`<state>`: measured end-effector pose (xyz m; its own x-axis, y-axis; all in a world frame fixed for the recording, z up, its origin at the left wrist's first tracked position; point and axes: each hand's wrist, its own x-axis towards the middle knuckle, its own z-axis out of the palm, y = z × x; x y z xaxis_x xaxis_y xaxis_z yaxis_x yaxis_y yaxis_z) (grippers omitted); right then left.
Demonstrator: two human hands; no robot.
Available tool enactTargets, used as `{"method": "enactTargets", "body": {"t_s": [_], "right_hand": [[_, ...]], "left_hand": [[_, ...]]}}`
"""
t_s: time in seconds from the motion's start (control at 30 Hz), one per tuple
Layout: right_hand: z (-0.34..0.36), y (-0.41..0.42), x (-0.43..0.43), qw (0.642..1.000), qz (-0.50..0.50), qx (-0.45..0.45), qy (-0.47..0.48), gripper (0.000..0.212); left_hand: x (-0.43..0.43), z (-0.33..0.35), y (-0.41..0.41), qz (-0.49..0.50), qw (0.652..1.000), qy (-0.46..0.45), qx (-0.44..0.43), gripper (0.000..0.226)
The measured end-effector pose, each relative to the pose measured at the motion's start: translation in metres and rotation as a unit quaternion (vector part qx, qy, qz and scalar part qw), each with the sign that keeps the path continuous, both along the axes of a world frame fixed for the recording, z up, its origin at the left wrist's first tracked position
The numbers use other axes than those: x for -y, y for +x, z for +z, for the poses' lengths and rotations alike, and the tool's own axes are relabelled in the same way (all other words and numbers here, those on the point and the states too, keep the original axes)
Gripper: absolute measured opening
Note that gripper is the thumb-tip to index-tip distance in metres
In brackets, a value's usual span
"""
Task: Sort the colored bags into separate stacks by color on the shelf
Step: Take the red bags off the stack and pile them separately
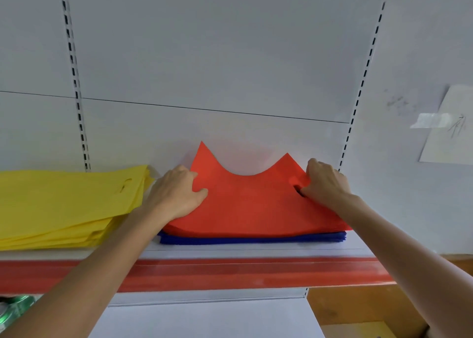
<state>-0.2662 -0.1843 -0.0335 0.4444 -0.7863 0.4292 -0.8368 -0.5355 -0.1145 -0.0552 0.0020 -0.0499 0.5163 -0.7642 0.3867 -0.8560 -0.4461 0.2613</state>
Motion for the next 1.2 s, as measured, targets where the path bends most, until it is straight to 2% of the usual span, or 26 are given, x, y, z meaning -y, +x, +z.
{"method": "enactTargets", "body": {"t_s": [0.17,0.47,0.6,0.9,1.03,1.2], "right_hand": [[0.023,0.002,-0.013,0.998,0.026,0.034,0.049,0.055],[0.061,0.054,-0.072,0.999,0.011,0.048,-0.024,0.037],[0.057,0.105,-0.119,0.997,0.026,0.058,-0.031,0.037],[0.036,0.251,-0.257,0.996,0.034,0.078,-0.022,0.042],[0.031,0.297,-0.302,0.998,0.031,0.045,-0.019,0.044],[0.037,0.345,-0.326,0.999,0.023,0.025,-0.038,0.043]], "left_hand": [[-0.018,0.02,-0.001,-0.046,0.998,-0.021,-0.033,0.065],[-0.092,0.042,0.064,-0.017,0.999,-0.034,-0.007,0.067],[-0.145,0.036,0.119,-0.007,0.999,-0.03,-0.019,0.066],[-0.29,0.036,0.26,0.013,0.999,0.006,0.04,0.064],[-0.335,0.032,0.308,0.016,0.999,0.031,0.025,0.065],[-0.364,0.025,0.356,0.007,1.0,-0.011,-0.019,0.065]]}}
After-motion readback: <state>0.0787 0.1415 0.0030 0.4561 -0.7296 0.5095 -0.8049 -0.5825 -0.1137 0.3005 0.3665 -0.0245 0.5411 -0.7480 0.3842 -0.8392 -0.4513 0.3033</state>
